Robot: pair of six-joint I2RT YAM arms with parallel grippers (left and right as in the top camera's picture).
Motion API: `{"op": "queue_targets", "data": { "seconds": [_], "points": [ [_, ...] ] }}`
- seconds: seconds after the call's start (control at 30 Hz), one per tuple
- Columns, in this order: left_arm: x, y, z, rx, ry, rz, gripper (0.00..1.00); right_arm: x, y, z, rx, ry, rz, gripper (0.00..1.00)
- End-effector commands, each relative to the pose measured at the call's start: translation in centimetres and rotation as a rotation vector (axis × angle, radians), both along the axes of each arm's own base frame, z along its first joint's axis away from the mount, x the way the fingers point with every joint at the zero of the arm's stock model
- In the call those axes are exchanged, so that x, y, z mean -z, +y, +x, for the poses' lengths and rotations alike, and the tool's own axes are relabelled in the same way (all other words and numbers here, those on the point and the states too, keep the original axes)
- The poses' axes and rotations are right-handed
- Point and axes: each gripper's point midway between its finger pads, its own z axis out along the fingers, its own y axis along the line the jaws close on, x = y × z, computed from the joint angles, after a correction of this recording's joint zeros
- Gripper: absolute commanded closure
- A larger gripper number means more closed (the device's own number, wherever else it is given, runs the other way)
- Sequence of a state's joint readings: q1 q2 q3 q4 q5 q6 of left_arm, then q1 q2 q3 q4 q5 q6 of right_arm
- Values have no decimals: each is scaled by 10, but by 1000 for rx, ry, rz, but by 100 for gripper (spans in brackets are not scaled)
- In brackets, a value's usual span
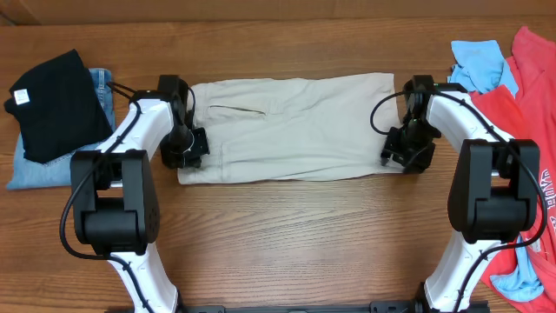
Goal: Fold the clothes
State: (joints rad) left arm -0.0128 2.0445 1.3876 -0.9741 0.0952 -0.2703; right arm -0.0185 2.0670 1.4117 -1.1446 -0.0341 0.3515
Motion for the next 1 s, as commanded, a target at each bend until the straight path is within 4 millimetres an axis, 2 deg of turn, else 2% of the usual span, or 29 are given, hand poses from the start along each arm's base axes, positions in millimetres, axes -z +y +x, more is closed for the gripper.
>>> {"op": "queue_targets", "data": {
  "seconds": [0.0, 0.2, 0.3, 0.37, 0.47, 0.67, 0.7, 0.73, 0.8, 0.83, 0.9, 0.97],
  "points": [
    [9, 32, -21, -37, 80, 135, 96, 3, -49, -6, 30, 20, -204, 48],
    [8, 38, -22, -29, 80, 126, 96, -8, -55, -3, 41, -10, -219, 48],
    [3, 38, -19, -2, 62, 124, 96, -26, -55, 2, 46, -67, -222, 48],
    [-5, 37, -17, 3, 40, 118, 96, -46, -55, 7, 51, -128, -224, 48],
    [-26, 36, -10, 16, -26, 110, 96, -76, -56, 9, 54, -211, -228, 48],
    [-89, 35, 3, 1, -226, 109, 96, -137, -54, 23, 13, -425, -228, 44],
    [-101, 34, 7, -1, -275, 107, 95, -146, -49, 31, -26, -480, -204, 42],
    [-114, 33, 14, -6, -333, 102, 86, -155, -39, 40, -85, -541, -161, 41],
    [-135, 29, 31, -22, -451, 80, 50, -167, -20, 58, -188, -645, -72, 38],
    [-144, 24, 41, -17, -509, 54, 47, -172, -11, 66, -224, -691, -27, 36],
    [-159, 10, 65, 23, -629, -23, 52, -179, 8, 83, -290, -778, 69, 34],
    [-164, -3, 84, 62, -702, -70, 57, -183, 24, 99, -341, -852, 154, 35]
  ]
}}
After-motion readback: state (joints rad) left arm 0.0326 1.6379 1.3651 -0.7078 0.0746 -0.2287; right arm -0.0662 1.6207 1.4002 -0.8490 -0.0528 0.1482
